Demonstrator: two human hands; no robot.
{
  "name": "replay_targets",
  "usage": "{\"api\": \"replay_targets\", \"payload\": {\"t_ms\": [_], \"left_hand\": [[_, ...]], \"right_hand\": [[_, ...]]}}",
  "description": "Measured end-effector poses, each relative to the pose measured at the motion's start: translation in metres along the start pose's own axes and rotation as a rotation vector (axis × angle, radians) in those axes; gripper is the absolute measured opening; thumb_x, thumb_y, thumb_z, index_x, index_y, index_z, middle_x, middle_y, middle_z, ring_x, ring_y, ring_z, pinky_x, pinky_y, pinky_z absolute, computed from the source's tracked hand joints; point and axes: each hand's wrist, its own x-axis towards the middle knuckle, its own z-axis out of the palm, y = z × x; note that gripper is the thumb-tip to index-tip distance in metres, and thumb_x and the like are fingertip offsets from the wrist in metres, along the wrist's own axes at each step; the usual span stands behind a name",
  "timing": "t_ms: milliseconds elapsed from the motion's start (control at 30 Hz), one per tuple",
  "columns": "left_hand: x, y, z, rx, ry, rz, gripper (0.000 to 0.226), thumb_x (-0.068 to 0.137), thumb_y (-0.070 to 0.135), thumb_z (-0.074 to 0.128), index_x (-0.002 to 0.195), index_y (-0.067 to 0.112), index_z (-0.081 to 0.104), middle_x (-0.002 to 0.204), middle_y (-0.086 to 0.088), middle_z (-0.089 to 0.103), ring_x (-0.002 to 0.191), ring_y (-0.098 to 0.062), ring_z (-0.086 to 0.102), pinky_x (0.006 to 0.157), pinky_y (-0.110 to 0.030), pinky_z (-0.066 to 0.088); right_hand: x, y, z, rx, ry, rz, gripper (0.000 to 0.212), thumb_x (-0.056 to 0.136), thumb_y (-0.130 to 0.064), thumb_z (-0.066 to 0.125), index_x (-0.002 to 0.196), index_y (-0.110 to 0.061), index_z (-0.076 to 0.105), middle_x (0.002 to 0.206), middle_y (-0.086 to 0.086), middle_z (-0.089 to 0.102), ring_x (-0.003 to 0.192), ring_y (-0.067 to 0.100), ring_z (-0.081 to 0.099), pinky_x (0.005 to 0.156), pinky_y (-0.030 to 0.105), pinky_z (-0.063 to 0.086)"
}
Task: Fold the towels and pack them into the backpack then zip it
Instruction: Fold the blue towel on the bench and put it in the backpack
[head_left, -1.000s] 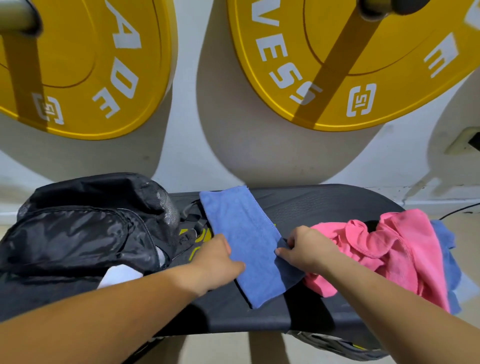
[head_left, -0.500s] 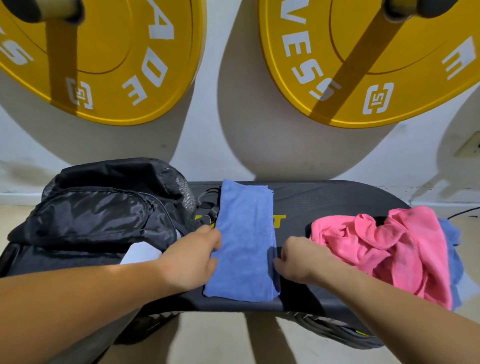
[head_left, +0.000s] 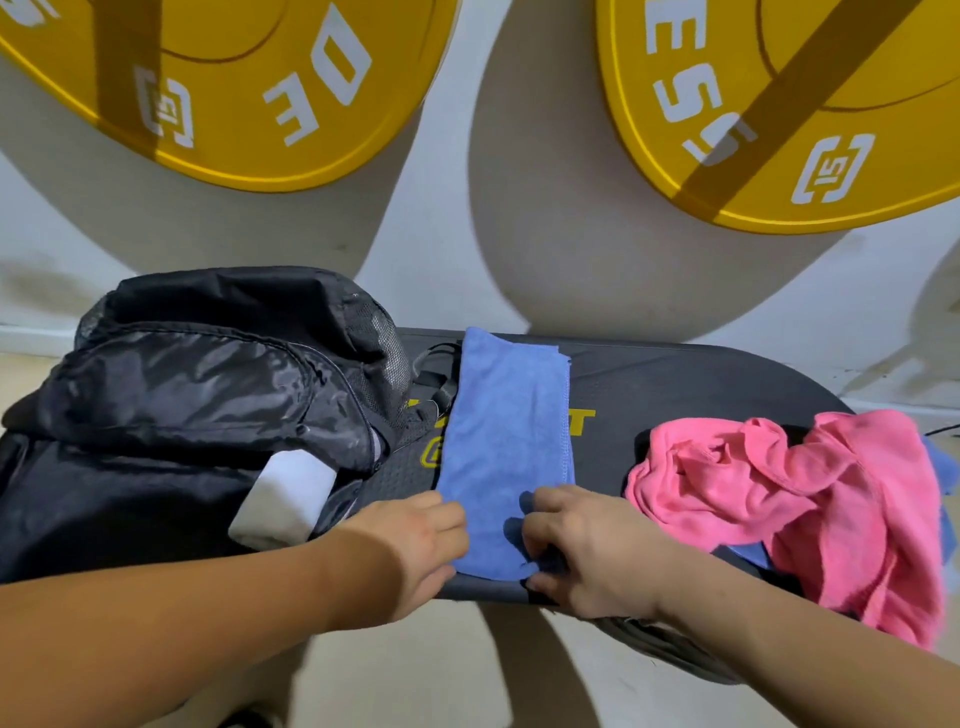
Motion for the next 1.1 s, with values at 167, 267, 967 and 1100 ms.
{"api": "replay_targets", "payload": {"t_ms": [167,267,967,1100], "left_hand": [[0.005,0.0,-0.007,0.004,0.057,0.018,0.013,0.09,0.036,0.052,0.082,0.026,0.052,0.087,0.007,0.053,0.077,-0.017,0.053,0.059,-0.029,0.05],[0.003,0.004,-0.008,-0.01,0.025,-0.013,0.01,0.087,0.034,0.052,0.082,0.027,0.048,0.088,0.008,0.052,0.076,-0.016,0.052,0.058,-0.028,0.049],[0.07,0.051,-0.012,-0.253,0.085,-0.292,0.02,0.092,0.033,0.047,0.079,0.027,0.033,0.081,0.005,0.045,0.082,-0.025,0.055,0.062,-0.035,0.03],[0.06,0.039,-0.019,-0.513,0.211,-0.491,0.027,0.086,0.036,0.045,0.07,0.024,0.026,0.067,0.002,0.039,0.068,-0.023,0.04,0.061,-0.042,0.035]], "right_hand": [[0.0,0.002,-0.005,-0.027,0.115,-0.051,0.013,0.083,-0.033,0.061,0.083,-0.029,0.05,0.083,-0.011,0.041,0.067,0.019,0.052,0.053,0.036,0.044],[-0.005,0.007,-0.006,-0.124,0.146,-0.113,0.022,0.074,-0.035,0.068,0.08,-0.029,0.048,0.079,-0.007,0.048,0.063,0.022,0.053,0.05,0.032,0.042],[0.078,0.07,-0.031,0.772,0.512,0.918,0.034,0.08,-0.034,0.068,0.065,-0.005,0.06,0.055,0.005,0.059,0.046,0.02,0.049,0.046,0.028,0.043],[0.058,0.062,-0.05,0.823,0.069,1.044,0.063,0.09,-0.062,0.054,0.073,-0.003,0.067,0.055,0.013,0.065,0.039,0.023,0.054,0.047,0.022,0.04]]}}
